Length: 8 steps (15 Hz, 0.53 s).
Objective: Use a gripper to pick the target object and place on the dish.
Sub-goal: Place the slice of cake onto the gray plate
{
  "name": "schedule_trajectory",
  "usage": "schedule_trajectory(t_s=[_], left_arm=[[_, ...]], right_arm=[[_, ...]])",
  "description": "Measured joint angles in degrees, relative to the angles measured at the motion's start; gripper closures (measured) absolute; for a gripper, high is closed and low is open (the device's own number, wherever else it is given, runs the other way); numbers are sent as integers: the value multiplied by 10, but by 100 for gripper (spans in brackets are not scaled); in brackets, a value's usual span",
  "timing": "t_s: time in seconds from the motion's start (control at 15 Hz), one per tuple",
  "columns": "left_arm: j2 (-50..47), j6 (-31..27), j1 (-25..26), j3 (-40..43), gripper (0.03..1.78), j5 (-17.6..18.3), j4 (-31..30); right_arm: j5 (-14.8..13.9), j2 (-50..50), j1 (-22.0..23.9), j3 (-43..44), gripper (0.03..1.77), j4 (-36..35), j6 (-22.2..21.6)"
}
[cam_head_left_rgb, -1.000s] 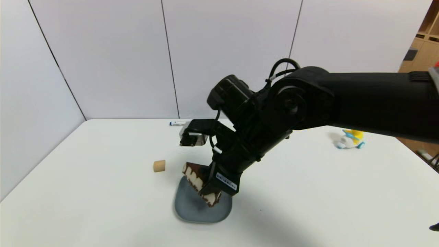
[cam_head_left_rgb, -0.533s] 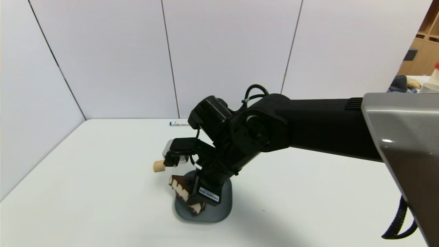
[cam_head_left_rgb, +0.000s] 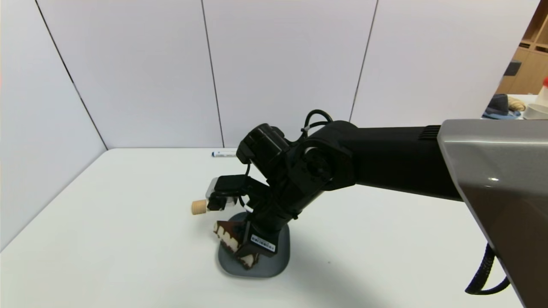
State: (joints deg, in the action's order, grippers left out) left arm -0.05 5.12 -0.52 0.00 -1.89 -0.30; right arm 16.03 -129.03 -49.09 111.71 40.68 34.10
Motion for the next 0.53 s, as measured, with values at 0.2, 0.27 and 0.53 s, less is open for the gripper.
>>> schedule_trajectory(t_s=[0.2, 0.27, 0.53], left_arm=[[0, 0, 0, 0, 12, 0, 0], [0, 0, 0, 0, 12, 0, 0], [0, 0, 0, 0, 12, 0, 0]], right_arm=[[-8, 1, 3, 1, 68, 0, -1], [-15, 1, 2, 1, 60, 1, -3], [-17, 15, 10, 0, 40, 6, -4]])
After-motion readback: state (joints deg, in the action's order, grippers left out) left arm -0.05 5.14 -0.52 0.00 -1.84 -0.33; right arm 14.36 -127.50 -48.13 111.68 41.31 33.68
